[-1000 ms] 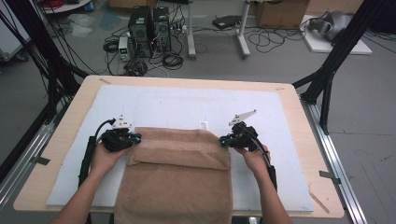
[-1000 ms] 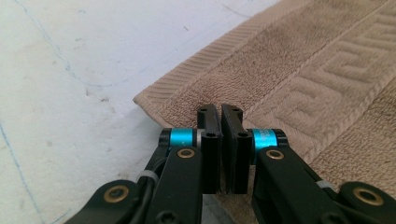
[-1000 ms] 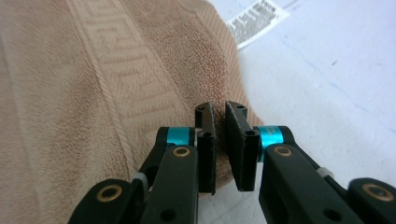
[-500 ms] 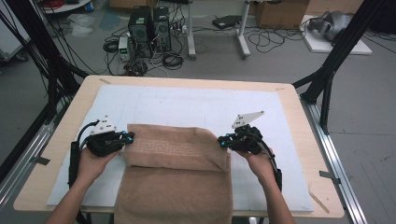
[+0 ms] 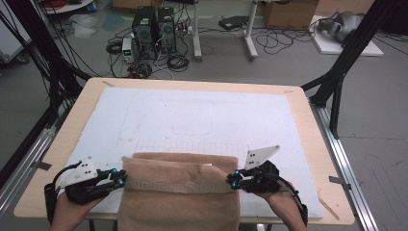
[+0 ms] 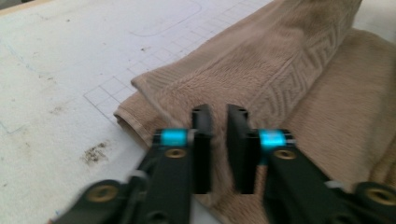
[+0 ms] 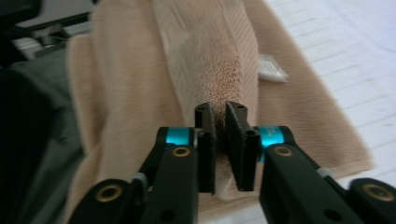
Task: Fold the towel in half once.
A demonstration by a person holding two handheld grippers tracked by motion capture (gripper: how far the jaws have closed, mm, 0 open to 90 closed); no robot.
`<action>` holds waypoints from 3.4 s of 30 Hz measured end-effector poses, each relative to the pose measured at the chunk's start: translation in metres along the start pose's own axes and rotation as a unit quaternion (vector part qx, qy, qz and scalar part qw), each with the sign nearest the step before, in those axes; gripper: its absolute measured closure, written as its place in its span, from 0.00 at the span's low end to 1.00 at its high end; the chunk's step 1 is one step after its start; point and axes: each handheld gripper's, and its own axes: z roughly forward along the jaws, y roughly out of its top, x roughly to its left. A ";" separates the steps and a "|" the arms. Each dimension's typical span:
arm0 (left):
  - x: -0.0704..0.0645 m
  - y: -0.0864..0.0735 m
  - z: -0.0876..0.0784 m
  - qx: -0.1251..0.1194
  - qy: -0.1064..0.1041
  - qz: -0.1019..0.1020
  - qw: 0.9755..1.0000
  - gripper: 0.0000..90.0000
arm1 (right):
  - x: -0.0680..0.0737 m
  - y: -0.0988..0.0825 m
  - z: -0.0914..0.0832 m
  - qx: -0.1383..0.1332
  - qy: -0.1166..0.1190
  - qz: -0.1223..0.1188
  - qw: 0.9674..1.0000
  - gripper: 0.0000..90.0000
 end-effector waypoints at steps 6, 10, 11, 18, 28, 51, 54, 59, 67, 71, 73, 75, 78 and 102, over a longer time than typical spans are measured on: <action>0.011 0.018 -0.006 -0.015 0.011 0.002 1.000 0.69 | -0.007 0.001 -0.006 -0.017 -0.021 0.009 1.000 0.78; 0.027 0.023 0.011 -0.007 0.025 -0.004 1.000 0.69 | -0.026 0.001 -0.004 -0.024 -0.047 0.027 0.998 0.73; 0.031 0.023 0.016 -0.006 0.030 -0.010 0.999 0.69 | -0.031 0.000 -0.003 -0.026 -0.049 0.032 0.998 0.72; 0.056 0.024 0.050 0.022 0.067 -0.025 0.997 0.76 | -0.061 -0.004 0.014 -0.014 -0.084 0.055 0.995 0.65; 0.082 0.013 0.079 0.093 0.078 -0.047 0.992 0.78 | -0.084 -0.014 0.032 -0.003 -0.096 0.090 0.991 0.58; 0.075 0.013 0.093 0.122 0.028 -0.036 0.992 0.96 | -0.087 -0.009 0.052 0.070 -0.042 0.069 0.994 0.90; 0.078 0.017 0.093 0.104 0.040 -0.045 0.993 0.96 | -0.093 -0.007 0.047 0.055 -0.058 0.074 0.994 0.91; 0.085 0.035 0.098 0.069 0.068 -0.048 0.994 0.97 | -0.108 0.001 0.039 0.041 -0.090 0.079 0.992 0.91; 0.114 0.093 0.113 0.023 0.112 -0.056 0.992 0.97 | -0.155 0.040 0.009 0.015 -0.154 0.089 0.984 0.93; 0.127 0.125 0.120 0.021 0.126 -0.045 0.991 0.96 | -0.178 0.058 -0.006 -0.004 -0.179 0.106 0.978 0.92; 0.128 0.128 0.127 0.031 0.143 -0.046 0.988 0.82 | -0.184 0.060 -0.003 0.003 -0.184 0.110 0.977 0.79; 0.128 0.122 0.131 0.042 0.128 -0.051 0.990 0.75 | -0.187 0.056 0.002 0.003 -0.171 0.126 0.977 0.71; 0.123 0.109 0.135 0.045 0.110 -0.051 0.992 0.70 | -0.180 0.051 0.009 0.028 -0.150 0.125 0.980 0.61; 0.104 0.078 0.178 0.166 0.057 -0.018 0.984 0.93 | -0.128 0.003 0.042 0.047 -0.034 0.089 0.994 0.96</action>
